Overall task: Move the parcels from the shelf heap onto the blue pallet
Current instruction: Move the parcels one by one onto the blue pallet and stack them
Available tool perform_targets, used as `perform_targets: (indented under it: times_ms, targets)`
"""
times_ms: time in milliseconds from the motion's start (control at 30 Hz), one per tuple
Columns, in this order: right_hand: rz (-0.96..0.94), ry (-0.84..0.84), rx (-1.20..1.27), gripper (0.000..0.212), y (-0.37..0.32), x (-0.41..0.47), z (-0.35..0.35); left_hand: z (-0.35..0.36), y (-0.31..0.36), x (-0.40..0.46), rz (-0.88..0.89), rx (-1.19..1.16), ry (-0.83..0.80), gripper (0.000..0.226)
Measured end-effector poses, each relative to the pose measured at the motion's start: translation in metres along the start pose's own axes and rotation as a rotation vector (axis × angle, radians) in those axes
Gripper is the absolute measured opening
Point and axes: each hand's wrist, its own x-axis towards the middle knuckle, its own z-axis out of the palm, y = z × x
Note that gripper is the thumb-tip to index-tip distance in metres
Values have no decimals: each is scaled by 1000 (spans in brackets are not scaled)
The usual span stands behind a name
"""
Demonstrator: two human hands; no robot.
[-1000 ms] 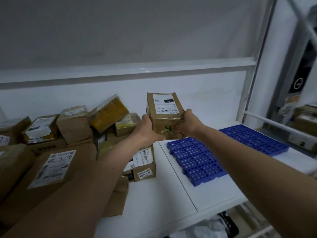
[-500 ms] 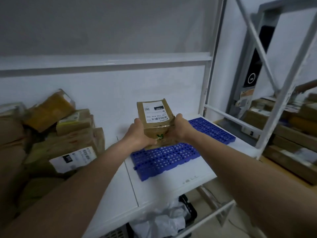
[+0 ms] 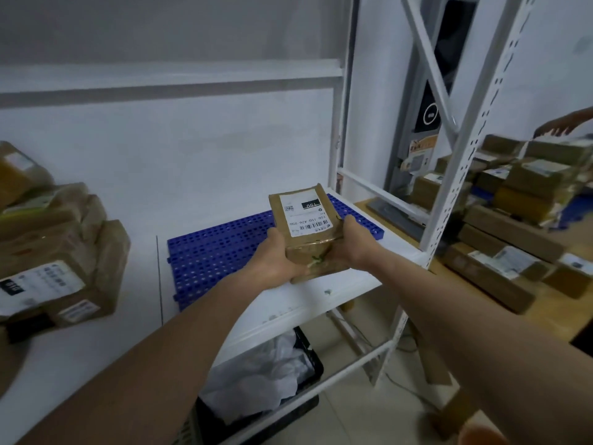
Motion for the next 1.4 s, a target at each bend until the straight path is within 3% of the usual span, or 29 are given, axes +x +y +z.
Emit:
perform_targets:
  times_ms: [400, 567, 700, 867, 967, 1067, 1233, 1400]
  targets:
    - [82, -35, 127, 69, 80, 73, -26, 59, 32, 77, 18, 129, -62, 75]
    - [49, -83, 153, 110, 96, 136, -40, 65, 36, 130, 51, 105, -89, 73]
    - [64, -108, 169, 86, 98, 173, -52, 67, 35, 175, 43, 93, -99, 75]
    - [71, -126, 232, 83, 116, 215, -45, 79, 33, 218, 30, 93, -99, 72]
    - [40, -136, 219, 98, 127, 237, -40, 88, 28, 238, 15, 96, -106, 68]
    - [9, -186, 212, 99, 131, 257, -39, 93, 22, 257, -27, 92, -102, 72]
    - [-39, -227, 167, 79, 135, 283, -37, 104, 14, 280, -107, 80, -82, 95]
    - [-61, -294, 258, 121, 156, 320, -19, 119, 11, 301, -195, 28, -58, 97]
